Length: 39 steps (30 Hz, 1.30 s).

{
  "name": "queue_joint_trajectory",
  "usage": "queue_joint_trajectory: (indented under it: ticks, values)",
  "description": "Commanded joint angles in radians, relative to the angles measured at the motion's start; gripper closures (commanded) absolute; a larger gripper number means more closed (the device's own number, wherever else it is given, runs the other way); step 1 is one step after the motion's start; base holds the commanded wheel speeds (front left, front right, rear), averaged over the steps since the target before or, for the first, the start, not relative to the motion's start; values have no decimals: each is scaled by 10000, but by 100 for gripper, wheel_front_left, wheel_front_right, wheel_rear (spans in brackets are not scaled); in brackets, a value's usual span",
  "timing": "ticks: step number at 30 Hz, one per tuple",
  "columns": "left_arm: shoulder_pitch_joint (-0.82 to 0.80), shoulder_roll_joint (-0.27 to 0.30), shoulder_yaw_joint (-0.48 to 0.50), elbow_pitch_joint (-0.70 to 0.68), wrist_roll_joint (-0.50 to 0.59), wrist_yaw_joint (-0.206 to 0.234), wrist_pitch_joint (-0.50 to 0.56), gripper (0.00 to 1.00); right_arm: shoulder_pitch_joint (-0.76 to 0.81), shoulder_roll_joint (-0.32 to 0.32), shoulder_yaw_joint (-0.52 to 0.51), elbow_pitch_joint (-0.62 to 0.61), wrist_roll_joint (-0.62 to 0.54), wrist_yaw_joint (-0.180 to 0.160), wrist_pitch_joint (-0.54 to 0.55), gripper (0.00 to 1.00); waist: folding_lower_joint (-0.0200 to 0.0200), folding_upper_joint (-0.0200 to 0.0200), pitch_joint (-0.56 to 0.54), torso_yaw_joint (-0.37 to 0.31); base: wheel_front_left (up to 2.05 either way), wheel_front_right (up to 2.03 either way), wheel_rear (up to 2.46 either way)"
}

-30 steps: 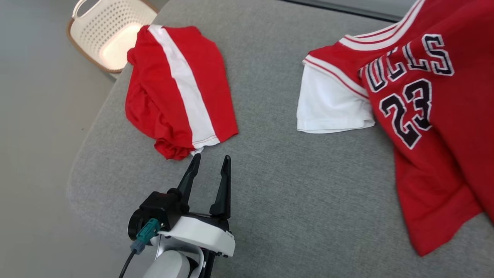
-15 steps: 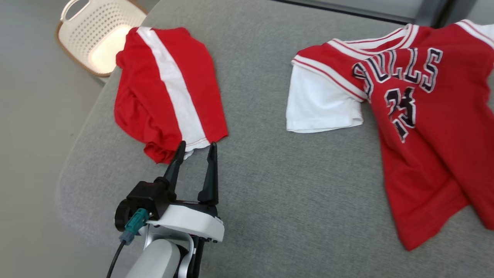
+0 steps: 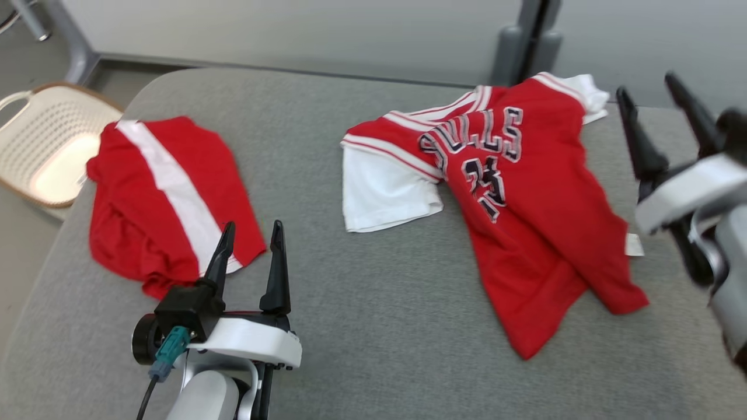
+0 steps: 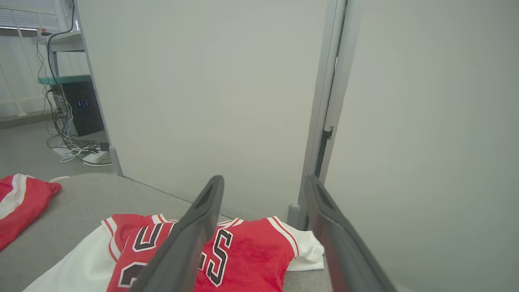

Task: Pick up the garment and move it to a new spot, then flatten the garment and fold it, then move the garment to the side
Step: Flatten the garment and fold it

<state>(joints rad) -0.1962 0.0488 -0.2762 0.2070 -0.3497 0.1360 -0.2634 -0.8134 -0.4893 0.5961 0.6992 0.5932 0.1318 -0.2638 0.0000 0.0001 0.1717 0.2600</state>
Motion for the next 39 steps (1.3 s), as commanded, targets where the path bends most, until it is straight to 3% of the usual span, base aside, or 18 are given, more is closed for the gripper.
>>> queue_joint_trajectory:
  ticks: [1, 10, 20, 27, 39]
  values:
    - [167, 32, 108, 9, 115, -67, -20, 0, 1004, 241, -599, -561, -265, -19, -6, 0, 0, -1, -517, -655, 0, 0, 0]
    - [744, 37, 351, 99, 261, -268, -20, 0, 5166, 1959, -3205, -3228, -2315, -13, -10, 0, 0, -1, -870, -1360, 0, 0, 0]
    - [1018, 35, 200, 133, 214, -319, -20, 0, 6837, 3056, -4325, -4019, -3170, -13, -11, 0, 0, -1, -927, -1471, 0, 0, 0]
    - [807, 34, 37, 97, 236, -366, -20, 0, 6802, 3136, -4748, -3493, -3264, -13, 112, 0, 0, -1, -712, -1251, 0, 0, 0]
    - [427, 32, -359, 146, 177, -301, -20, 0, 6049, 3195, -5420, -1424, -3037, -13, 627, 0, 0, -1, 114, -506, 0, 0, 0]
